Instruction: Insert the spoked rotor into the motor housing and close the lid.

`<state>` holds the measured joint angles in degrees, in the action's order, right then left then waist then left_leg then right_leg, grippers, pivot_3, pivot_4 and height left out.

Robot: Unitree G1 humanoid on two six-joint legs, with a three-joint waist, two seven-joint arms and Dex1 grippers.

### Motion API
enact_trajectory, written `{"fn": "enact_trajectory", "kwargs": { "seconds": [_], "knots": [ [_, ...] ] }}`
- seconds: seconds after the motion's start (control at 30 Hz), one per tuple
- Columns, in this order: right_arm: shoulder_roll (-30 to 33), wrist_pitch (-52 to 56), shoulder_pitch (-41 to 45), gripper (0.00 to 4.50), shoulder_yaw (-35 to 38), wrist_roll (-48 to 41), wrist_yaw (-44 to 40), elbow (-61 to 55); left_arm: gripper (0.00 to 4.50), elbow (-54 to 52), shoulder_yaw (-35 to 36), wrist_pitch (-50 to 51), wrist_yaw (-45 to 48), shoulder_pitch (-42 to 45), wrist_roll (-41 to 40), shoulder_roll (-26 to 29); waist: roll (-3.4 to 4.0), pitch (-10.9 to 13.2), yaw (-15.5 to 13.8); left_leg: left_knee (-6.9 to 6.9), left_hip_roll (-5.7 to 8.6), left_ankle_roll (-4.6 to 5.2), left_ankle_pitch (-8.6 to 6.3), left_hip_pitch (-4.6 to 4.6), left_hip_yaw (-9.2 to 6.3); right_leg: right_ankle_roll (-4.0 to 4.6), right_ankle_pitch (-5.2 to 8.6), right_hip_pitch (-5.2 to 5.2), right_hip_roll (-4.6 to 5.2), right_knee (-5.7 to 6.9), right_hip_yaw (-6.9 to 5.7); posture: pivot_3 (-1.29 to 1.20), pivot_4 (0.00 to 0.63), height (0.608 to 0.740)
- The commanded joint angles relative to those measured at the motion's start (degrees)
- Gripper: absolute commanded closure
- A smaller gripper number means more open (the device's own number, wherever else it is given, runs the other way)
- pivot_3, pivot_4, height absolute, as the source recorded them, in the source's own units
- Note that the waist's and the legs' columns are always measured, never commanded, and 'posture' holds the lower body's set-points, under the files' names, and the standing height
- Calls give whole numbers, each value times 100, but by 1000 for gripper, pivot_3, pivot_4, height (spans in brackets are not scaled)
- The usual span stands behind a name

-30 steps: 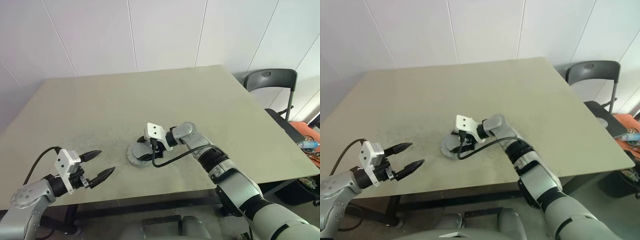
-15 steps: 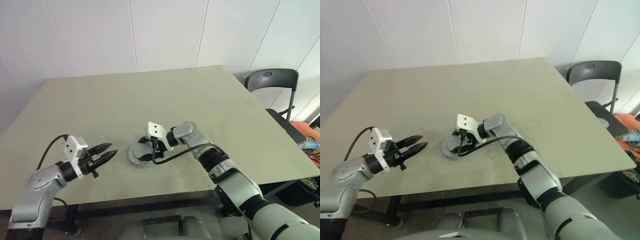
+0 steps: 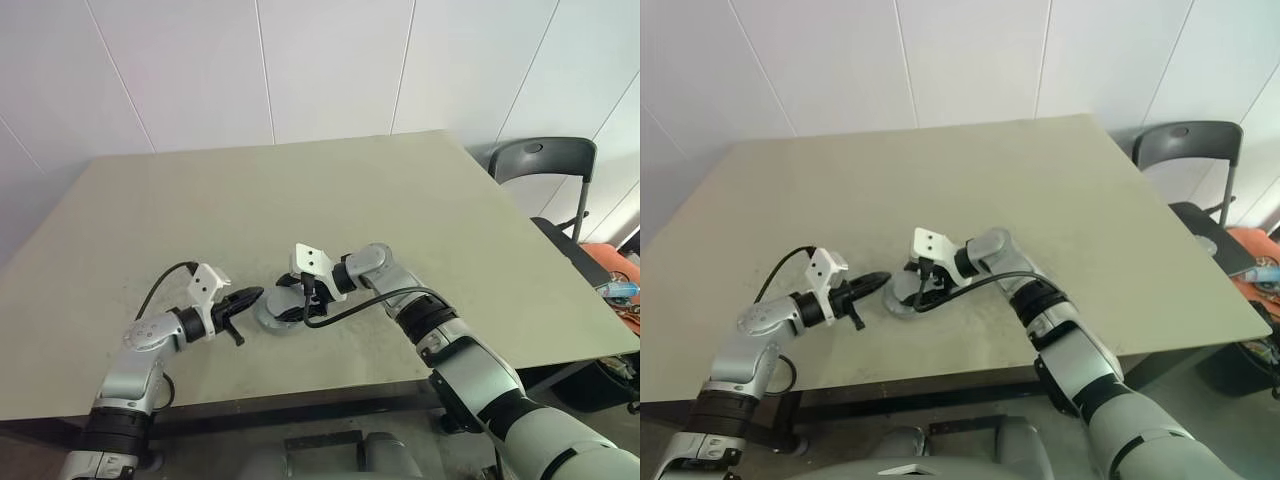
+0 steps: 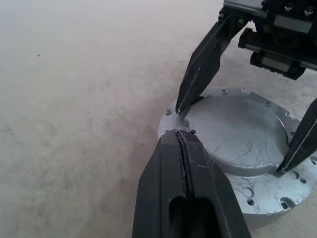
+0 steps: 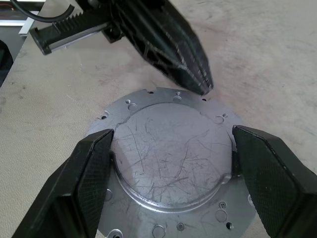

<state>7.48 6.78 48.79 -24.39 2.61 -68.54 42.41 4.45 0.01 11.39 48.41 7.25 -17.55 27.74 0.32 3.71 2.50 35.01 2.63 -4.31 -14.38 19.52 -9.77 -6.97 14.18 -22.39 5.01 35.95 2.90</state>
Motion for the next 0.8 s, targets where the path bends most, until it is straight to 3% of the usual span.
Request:
{"fn": "enact_trajectory", "kwargs": {
  "seconds": [0.03,0.27,0.37,0.8],
  "knots": [
    [48,122,-44,1000,-103,175,-30,76,4500,-218,-137,297,17,66,41,66,-1,0,0,0,0,0,0,0,0,0,0,1,0,0,0,0,0,740],
    [20,171,-16,1000,-71,189,85,86,4500,-439,-221,622,31,33,49,100,0,-1,0,-1,0,0,0,-2,0,0,0,2,0,0,0,0,0,740],
    [43,290,-9,29,-45,127,-11,27,4500,-487,-228,713,32,30,47,97,0,-1,-1,-1,0,0,0,-2,0,0,0,2,0,0,0,0,0,740],
    [419,1766,262,29,1126,-994,-163,-1084,4500,-700,-274,1015,64,119,88,158,1,2,-20,-1,0,0,0,19,-2,-1,0,-17,0,-2,-1,0,0,740]
  ]
}}
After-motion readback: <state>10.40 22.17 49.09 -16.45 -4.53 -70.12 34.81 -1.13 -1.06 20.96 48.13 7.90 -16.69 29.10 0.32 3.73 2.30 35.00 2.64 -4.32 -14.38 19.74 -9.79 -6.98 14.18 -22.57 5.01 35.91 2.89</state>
